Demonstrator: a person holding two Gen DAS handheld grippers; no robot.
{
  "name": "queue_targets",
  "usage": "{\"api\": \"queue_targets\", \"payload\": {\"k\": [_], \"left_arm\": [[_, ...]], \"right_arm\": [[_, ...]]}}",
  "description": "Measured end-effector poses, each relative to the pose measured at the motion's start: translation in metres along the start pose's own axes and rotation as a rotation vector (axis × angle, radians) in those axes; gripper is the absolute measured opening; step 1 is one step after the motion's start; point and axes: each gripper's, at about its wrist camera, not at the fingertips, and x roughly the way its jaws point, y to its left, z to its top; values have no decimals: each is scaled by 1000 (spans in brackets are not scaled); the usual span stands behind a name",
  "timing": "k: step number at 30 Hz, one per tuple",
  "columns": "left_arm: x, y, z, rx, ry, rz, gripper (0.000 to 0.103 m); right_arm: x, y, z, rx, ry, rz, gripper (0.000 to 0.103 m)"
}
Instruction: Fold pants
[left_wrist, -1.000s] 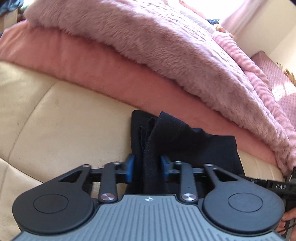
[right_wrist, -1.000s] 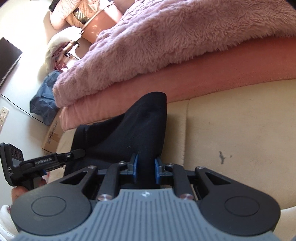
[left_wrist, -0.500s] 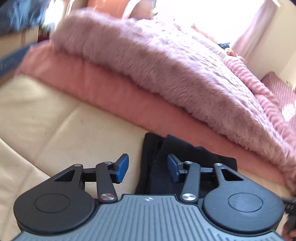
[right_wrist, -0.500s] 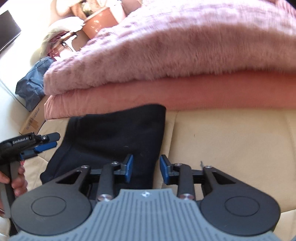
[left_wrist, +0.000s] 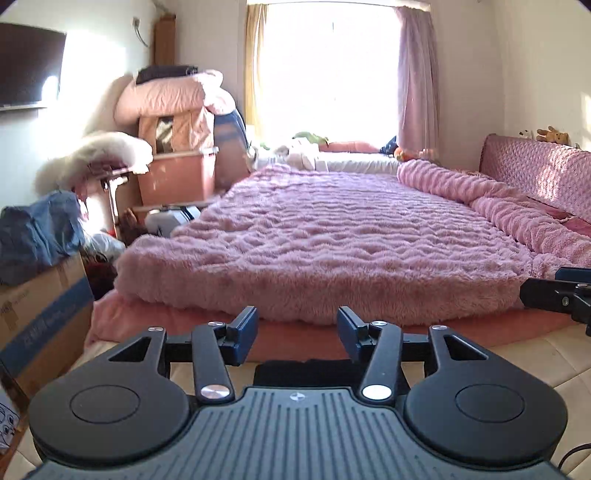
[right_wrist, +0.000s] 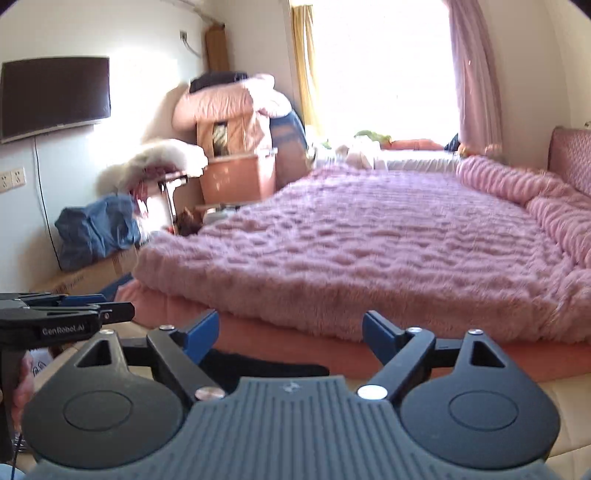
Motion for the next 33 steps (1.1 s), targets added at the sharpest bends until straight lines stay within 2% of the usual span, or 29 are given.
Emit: {"api": "queue_targets", "payload": {"k": [4,6,13,19,26,33], "left_arm": [[-34,-17,-5,44,-40,67,90],[-46,-22,-13,48,-47,78,98],[-60,-29,-53,33,-16,98,98],[-61,-25,-81,-22,116,94,98],[-60,-24,-97,-32,211,92,98],[-63,-26,-97,-13,232,94,98]], "right_arm": [[-50,17,-7,12,-69,-20,82],[-67,26,-17,17,-67,-16,82],[-90,56,-73,-19,0,-60,82],[-86,64,-111,-25,119,-65,82],[-71,64,-129,9,256,-86,82],[-68,68,-129,10,303,-74,82]]}}
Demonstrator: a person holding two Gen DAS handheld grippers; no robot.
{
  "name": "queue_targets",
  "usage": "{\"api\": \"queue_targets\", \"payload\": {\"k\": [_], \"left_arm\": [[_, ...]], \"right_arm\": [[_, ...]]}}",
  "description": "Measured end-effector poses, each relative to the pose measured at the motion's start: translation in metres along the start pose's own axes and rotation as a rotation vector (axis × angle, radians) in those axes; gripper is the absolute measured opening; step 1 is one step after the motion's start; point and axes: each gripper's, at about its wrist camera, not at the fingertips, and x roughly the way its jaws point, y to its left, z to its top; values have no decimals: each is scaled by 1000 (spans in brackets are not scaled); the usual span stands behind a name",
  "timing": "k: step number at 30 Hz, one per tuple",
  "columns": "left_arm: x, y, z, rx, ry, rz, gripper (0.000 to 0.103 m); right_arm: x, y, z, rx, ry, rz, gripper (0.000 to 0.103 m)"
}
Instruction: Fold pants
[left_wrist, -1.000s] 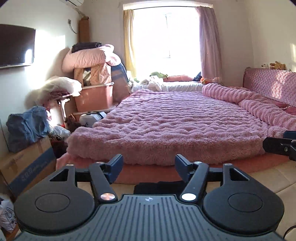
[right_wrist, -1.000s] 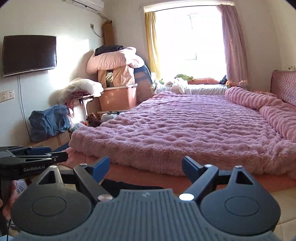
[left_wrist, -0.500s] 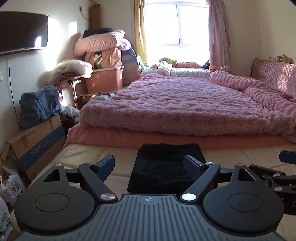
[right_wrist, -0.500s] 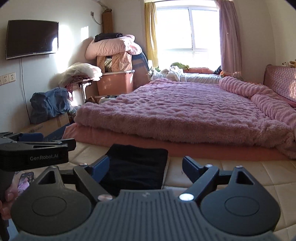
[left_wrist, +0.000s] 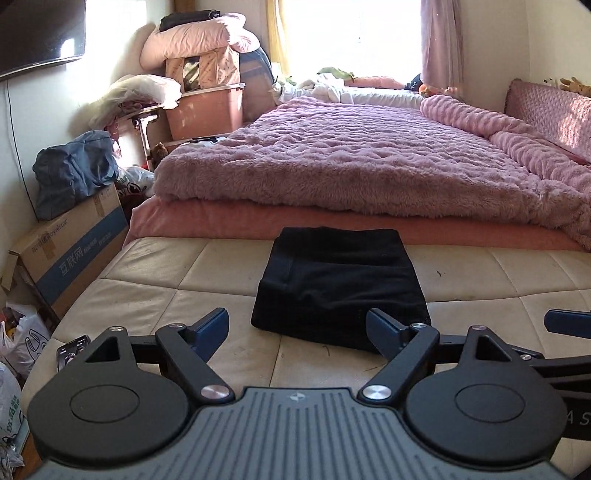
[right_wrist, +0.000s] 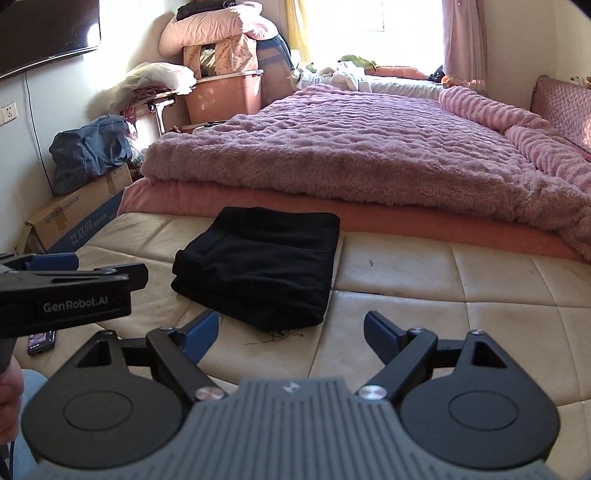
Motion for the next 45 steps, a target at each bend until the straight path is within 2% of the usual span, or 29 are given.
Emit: {"api": "queue_targets", "payload": {"k": [45], "left_arm": [[-11,-5,8,5,-15,-26,98]], "right_arm": [[-16,-9,2,36,-16,13,82]]}}
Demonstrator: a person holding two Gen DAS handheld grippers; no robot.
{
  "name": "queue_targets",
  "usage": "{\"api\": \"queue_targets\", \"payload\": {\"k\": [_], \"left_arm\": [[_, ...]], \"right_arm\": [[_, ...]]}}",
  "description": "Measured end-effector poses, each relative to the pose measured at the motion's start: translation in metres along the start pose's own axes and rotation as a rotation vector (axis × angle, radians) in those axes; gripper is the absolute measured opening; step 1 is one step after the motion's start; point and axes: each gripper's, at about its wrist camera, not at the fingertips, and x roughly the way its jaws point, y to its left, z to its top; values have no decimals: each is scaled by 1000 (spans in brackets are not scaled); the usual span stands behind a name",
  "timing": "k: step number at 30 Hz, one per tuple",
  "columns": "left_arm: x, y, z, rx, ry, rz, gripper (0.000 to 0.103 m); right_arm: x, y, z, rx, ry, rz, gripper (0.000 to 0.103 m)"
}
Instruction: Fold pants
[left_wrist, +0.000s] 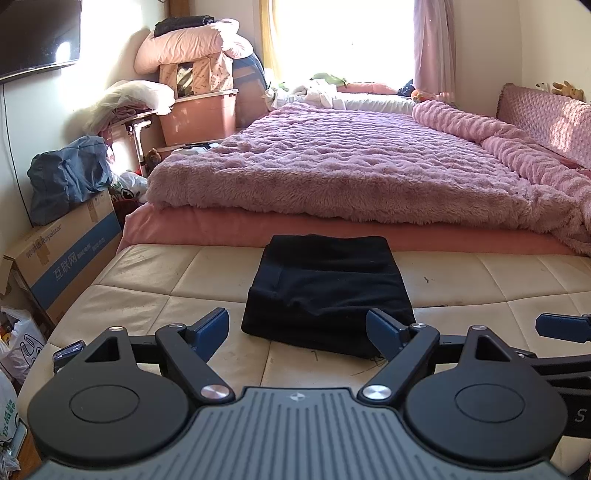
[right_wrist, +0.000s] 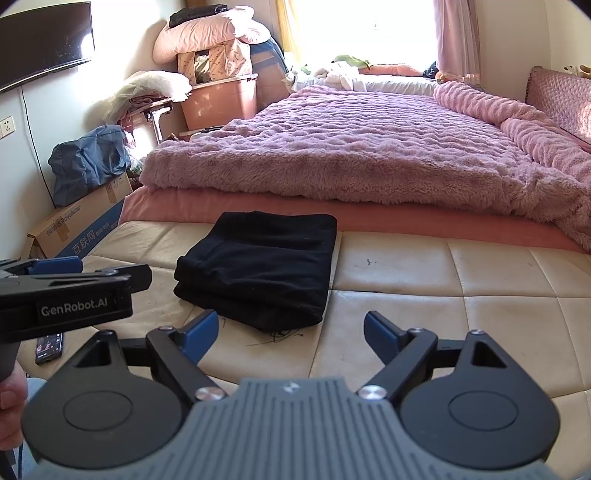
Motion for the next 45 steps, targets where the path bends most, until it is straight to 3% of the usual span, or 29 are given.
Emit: {"api": "queue_targets", "payload": {"k": [45], "left_arm": [[-7,-2,2,16,-12,4,98]], "right_arm": [[-3,1,0,13,-5,-1,82]]}}
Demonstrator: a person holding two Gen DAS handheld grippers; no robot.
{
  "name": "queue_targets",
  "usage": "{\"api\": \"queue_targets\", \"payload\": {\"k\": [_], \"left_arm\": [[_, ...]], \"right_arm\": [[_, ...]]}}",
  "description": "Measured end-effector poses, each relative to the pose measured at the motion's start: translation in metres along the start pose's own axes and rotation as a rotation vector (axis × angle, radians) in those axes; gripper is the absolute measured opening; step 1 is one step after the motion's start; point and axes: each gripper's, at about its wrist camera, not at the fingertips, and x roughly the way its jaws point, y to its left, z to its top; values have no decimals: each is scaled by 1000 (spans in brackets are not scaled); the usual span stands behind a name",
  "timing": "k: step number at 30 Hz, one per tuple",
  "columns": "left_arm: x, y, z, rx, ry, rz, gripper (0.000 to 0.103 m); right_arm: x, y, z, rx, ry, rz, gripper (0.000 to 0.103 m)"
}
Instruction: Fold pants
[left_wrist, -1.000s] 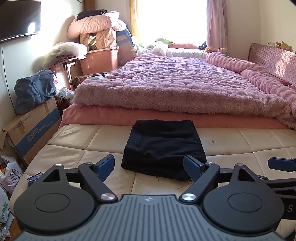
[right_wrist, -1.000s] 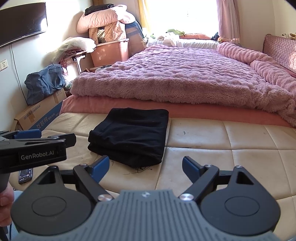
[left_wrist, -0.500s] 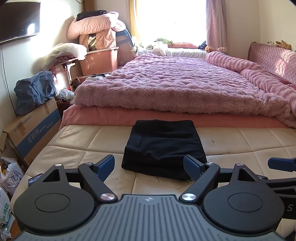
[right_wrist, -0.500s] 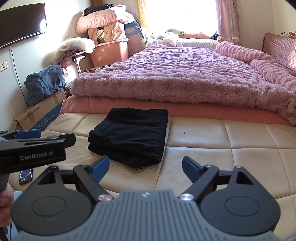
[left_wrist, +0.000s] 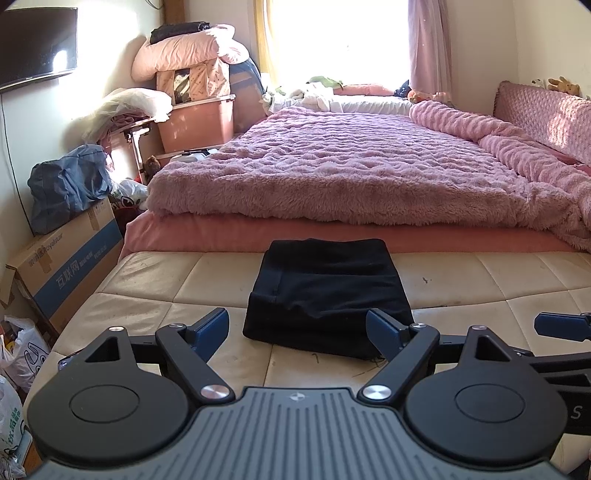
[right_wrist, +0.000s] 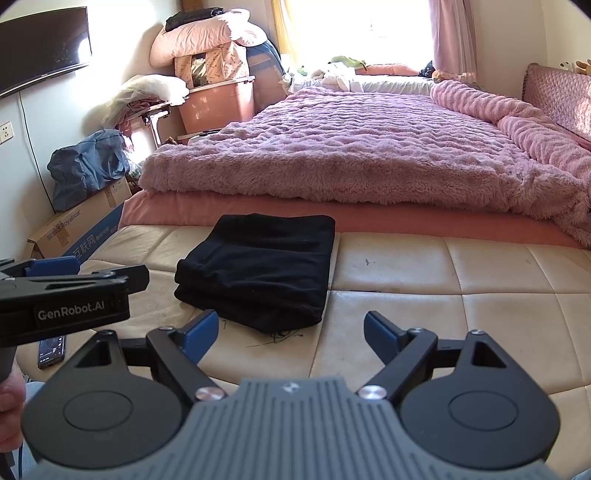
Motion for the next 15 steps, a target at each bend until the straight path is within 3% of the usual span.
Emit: {"api": "queue_targets", "payload": {"k": [15], "left_arm": [[1,-3,1,18,-2,-4,98]], "right_arm": [[1,0,0,5,4,-3,82]]}}
